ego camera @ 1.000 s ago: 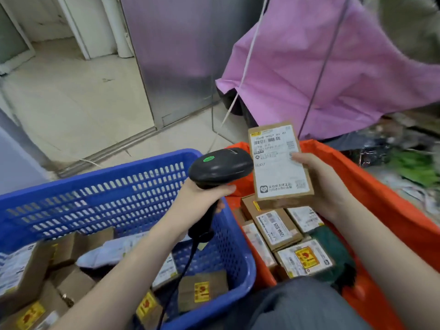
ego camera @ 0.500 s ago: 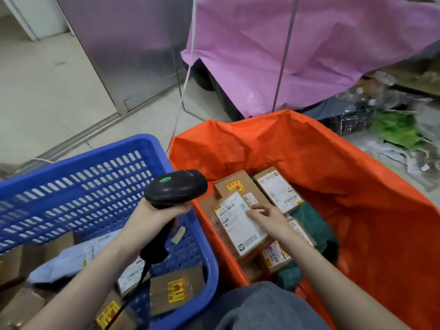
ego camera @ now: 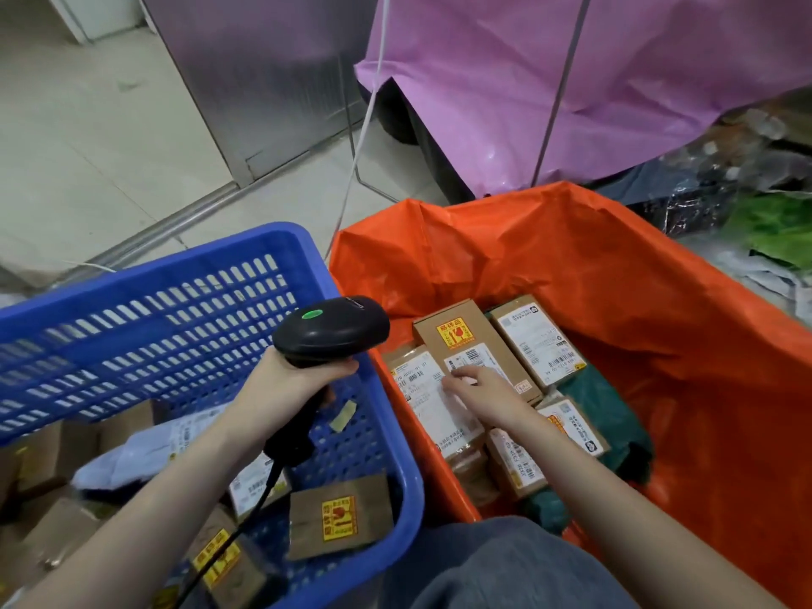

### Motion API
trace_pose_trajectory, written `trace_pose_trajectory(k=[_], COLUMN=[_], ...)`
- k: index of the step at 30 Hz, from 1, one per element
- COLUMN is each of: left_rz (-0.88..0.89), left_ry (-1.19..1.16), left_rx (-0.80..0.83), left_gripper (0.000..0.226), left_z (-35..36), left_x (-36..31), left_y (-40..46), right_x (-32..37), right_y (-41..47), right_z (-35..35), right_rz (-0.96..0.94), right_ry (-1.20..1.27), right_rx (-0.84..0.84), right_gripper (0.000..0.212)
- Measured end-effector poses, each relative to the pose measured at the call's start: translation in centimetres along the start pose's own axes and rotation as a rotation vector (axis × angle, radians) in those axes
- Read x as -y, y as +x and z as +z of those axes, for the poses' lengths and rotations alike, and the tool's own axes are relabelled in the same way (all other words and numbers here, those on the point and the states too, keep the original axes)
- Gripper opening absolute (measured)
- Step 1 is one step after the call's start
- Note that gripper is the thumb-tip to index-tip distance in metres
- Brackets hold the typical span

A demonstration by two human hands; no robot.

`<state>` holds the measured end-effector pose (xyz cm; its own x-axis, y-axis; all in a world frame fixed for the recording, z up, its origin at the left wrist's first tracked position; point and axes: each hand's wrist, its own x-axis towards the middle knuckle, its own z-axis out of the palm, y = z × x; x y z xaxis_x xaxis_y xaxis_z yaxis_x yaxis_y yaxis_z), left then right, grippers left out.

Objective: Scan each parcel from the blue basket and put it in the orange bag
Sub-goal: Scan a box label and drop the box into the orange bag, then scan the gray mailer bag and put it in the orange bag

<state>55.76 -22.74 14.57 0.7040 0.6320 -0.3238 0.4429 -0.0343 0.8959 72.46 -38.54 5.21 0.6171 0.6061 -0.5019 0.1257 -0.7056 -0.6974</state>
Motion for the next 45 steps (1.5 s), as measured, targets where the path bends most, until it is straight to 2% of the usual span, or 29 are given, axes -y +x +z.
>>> trace_pose_trajectory(k=[3,11,17,22,32,38,40,42,45], left_rz=[0.027,0.098,0.114,0.101,0.009,-0.055,-0.081,-0.126,-0.188], left_ry=[-0.017,-0.092,-0.116,-0.148,-0.141,-0.006,0.019,-0.017,-0.077], left_rx=[-0.030,-0.155,-0.256,-0.366,-0.493,-0.397,-0.348,-0.312,-0.287], left_gripper=[0.010,0.012,0.018,0.011,0.019,0.009,0.014,0.017,0.010], left_z=[-1.4,-7.4,-14.0,-18.7,-25.1,-26.0,-25.7,-25.2,-24.6], left_x=[-0.9,-3.3,-2.6,-0.7,7.4,12.6,14.2,15.7,18.0], left_y=[-0.7,-4.5,-8.3,-11.5,-12.5,-8.8,-7.1,-5.5,-3.5], right_x=[2.0,11.4,18.9,23.5,26.9,25.3,24.2,23.0,20.8], right_y=[-0.5,-4.0,-7.9,-9.8,-7.6,-1.8,0.5,2.8,5.9], right_z=[-1.3,-3.6,-1.2,2.3,12.9,18.8,20.5,22.1,24.5], right_rz=[-0.084,-0.318,-0.519,-0.621,-0.626,-0.524,-0.482,-0.445,-0.383], right_ry=[0.036,0.151,0.090,-0.010,-0.209,-0.414,-0.465,-0.519,-0.567], right_rx=[-0.097,-0.261,-0.190,-0.105,0.084,0.202,0.231,0.250,0.284], right_gripper=[0.051,0.040,0.043,0.048,0.054,0.058,0.059,0.060,0.061])
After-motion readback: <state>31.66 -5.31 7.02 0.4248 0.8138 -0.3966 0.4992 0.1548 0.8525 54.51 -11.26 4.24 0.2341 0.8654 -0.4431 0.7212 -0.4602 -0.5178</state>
